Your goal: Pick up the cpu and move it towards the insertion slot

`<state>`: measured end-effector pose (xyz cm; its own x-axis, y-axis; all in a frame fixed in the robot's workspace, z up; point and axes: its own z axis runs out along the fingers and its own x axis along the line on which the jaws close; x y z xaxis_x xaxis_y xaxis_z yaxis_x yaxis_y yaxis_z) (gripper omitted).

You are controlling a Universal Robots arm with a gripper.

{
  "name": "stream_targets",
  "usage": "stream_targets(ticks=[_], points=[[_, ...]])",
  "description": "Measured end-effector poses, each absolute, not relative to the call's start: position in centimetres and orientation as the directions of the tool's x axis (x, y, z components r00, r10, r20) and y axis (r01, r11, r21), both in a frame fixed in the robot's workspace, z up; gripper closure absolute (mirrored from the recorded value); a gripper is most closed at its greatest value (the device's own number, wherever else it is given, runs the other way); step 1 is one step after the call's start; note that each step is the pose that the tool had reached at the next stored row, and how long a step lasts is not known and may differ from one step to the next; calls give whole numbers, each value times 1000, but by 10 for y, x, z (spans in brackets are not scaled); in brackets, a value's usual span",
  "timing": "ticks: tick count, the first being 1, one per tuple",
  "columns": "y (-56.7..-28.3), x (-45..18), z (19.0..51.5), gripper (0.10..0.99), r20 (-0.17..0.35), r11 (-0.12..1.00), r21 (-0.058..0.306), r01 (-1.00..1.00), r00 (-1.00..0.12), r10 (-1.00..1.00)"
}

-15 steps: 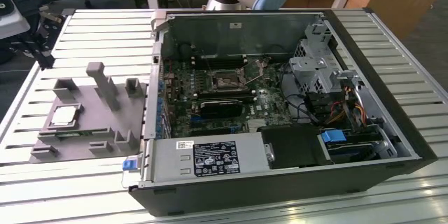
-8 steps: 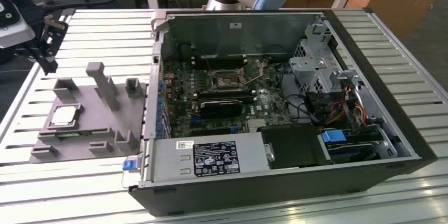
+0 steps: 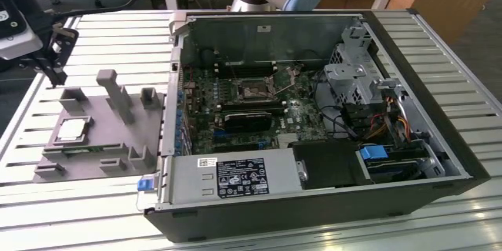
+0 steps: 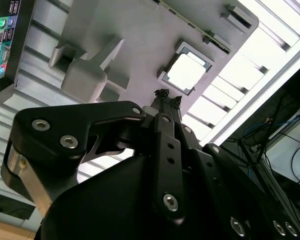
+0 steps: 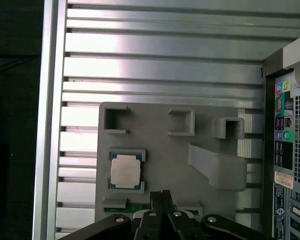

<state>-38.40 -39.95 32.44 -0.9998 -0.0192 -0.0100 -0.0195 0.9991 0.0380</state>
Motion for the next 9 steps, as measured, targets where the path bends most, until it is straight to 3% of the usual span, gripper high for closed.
stream_targets(ticks=[9], points=[[-400,-387,313,984,-11,999,38,-20,-1000,-19]])
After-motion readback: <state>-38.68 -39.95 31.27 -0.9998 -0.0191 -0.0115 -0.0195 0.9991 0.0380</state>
